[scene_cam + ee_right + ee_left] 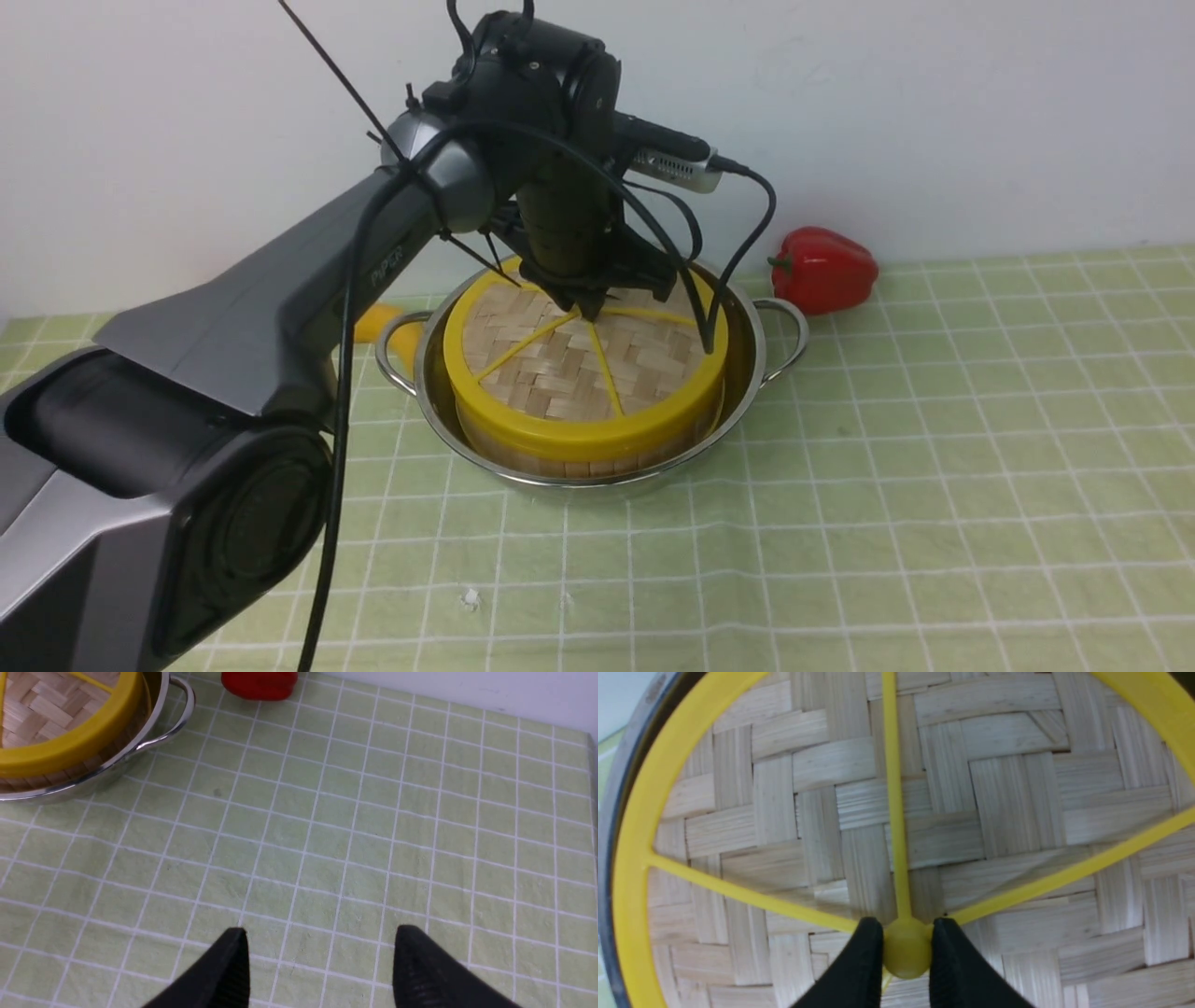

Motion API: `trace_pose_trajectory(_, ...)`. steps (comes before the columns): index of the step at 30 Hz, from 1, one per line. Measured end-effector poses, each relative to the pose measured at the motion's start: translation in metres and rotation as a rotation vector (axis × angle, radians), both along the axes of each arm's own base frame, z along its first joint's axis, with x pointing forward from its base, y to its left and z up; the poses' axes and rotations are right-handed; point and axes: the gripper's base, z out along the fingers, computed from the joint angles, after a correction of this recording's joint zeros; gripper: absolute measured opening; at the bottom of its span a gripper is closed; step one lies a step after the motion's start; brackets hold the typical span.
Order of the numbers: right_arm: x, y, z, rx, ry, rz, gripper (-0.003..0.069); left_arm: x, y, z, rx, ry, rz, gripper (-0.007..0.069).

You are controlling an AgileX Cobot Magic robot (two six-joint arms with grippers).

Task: Place the steamer in the pot on the green tablecloth, and put the lid on the steamer.
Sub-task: 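Place the yellow bamboo steamer lid onto the steamer in the pot with the left gripper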

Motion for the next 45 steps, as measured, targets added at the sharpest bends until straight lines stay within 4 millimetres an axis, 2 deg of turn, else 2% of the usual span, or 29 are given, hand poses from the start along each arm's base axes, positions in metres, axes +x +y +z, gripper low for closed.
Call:
trace_pose_trajectory(4,0.000,0.000,0.000,0.000,0.000,0.000,0.0419,0.000,0.000,-0.001,0.001,0.001,-0.001,0.0135)
trace_pose_trajectory(6,0.000,0.000,0.000,0.000,0.000,0.000,0.0419,0.001,-0.001,-0.001,-0.005,-0.008,-0.006,0.0204)
trace_pose_trajectory(9,0.000,0.000,0.000,0.000,0.000,0.000,0.0419,0.003,-0.002,0.000,-0.011,-0.023,-0.013,0.0368)
trace_pose_trajectory(11,0.000,0.000,0.000,0.000,0.000,0.000,0.0419,0.004,-0.003,0.002,-0.015,-0.031,-0.013,0.0424)
trace_pose_trajectory(12,0.000,0.000,0.000,0.000,0.000,0.000,0.0419,0.006,-0.003,0.005,-0.022,-0.046,-0.014,0.0498)
trace_pose_trajectory(14,0.000,0.000,0.000,0.000,0.000,0.000,0.0419,0.006,-0.004,0.015,-0.035,-0.073,-0.022,0.0599)
trace_pose_trajectory(15,0.000,0.000,0.000,0.000,0.000,0.000,0.0419,0.006,-0.004,0.015,-0.037,-0.074,-0.022,0.0599)
trace_pose_trajectory(16,0.000,0.000,0.000,0.000,0.000,0.000,0.0419,0.004,-0.003,0.027,-0.051,-0.094,-0.025,0.0654)
trace_pose_trajectory(18,-0.002,-0.001,0.001,0.002,-0.007,0.000,0.0410,-0.001,-0.001,0.045,-0.072,-0.123,-0.026,0.0678)
trace_pose_trajectory(19,-0.002,-0.001,0.001,0.003,-0.010,0.001,0.0410,-0.002,-0.001,0.047,-0.074,-0.127,-0.026,0.0678)
trace_pose_trajectory(22,-0.009,-0.002,0.009,0.030,-0.097,0.012,0.0364,-0.017,0.007,0.092,-0.113,-0.209,-0.030,0.0637)
trace_pose_trajectory(24,-0.016,-0.004,0.014,0.045,-0.156,0.018,0.0322,-0.028,0.013,0.122,-0.134,-0.266,-0.029,0.0547)
trace_pose_trajectory(25,-0.018,-0.004,0.014,0.047,-0.165,0.018,0.0317,-0.030,0.014,0.124,-0.136,-0.272,-0.029,0.0547)
trace_pose_trajectory(26,-0.026,-0.007,0.014,0.057,-0.205,0.023,0.0273,-0.043,0.021,0.152,-0.160,-0.326,-0.031,0.0429)
trace_pose_trajectory(27,-0.029,-0.007,0.013,0.061,-0.218,0.025,0.0263,-0.048,0.023,0.161,-0.169,-0.344,-0.032,0.0382)
trace_pose_trajectory(29,-0.041,-0.011,0.004,0.070,-0.265,0.033,0.0204,-0.071,0.033,0.198,-0.215,-0.415,-0.044,0.0169)
trace_pose_trajectory(30,-0.046,-0.012,0.001,0.074,-0.282,0.036,0.0192,-0.079,0.036,0.210,-0.237,-0.436,-0.052,0.0104)
trace_pose_trajectory(32,-0.051,-0.013,-0.014,0.078,-0.304,0.044,0.0158,-0.097,0.043,0.233,-0.280,-0.477,-0.065,0.0024)
trace_pose_trajectory(34,-0.059,-0.014,-0.034,0.103,-0.344,0.046,0.0122,-0.125,0.054,0.263,-0.326,-0.535,-0.105,-0.0019)
trace_pose_trajectory(35,-0.061,-0.015,-0.043,0.115,-0.357,0.046,0.0109,-0.134,0.058,0.271,-0.335,-0.551,-0.114,-0.0023)
trace_pose_trajectory(37,-0.067,-0.015,-0.058,0.148,-0.395,0.043,0.0074,-0.155,0.067,0.283,-0.341,-0.574,-0.138,-0.0023)
trace_pose_trajectory(38,-0.068,-0.016,-0.060,0.153,-0.403,0.042,0.0071,-0.157,0.068,0.284,-0.339,-0.575,-0.140,-0.0023)
trace_pose_trajectory(39,-0.070,-0.016,-0.067,0.168,-0.423,0.044,0.0042,-0.170,0.075,0.288,-0.336,-0.581,-0.146,-0.0023)
trace_pose_trajectory(40,-0.071,-0.016,-0.071,0.177,-0.433,0.043,0.0034,-0.172,0.076,0.286,-0.329,-0.571,-0.150,-0.0023)
trace_pose_trajectory(41,-0.075,-0.017,-0.077,0.196,-0.456,0.042,0.0000,-0.185,0.082,0.283,-0.313,-0.556,-0.161,-0.0023)
trace_pose_trajectory(45,-0.079,-0.018,-0.093,0.225,-0.468,0.031,-0.0015,-0.211,0.096,0.245,-0.249,-0.435,-0.177,-0.0023)
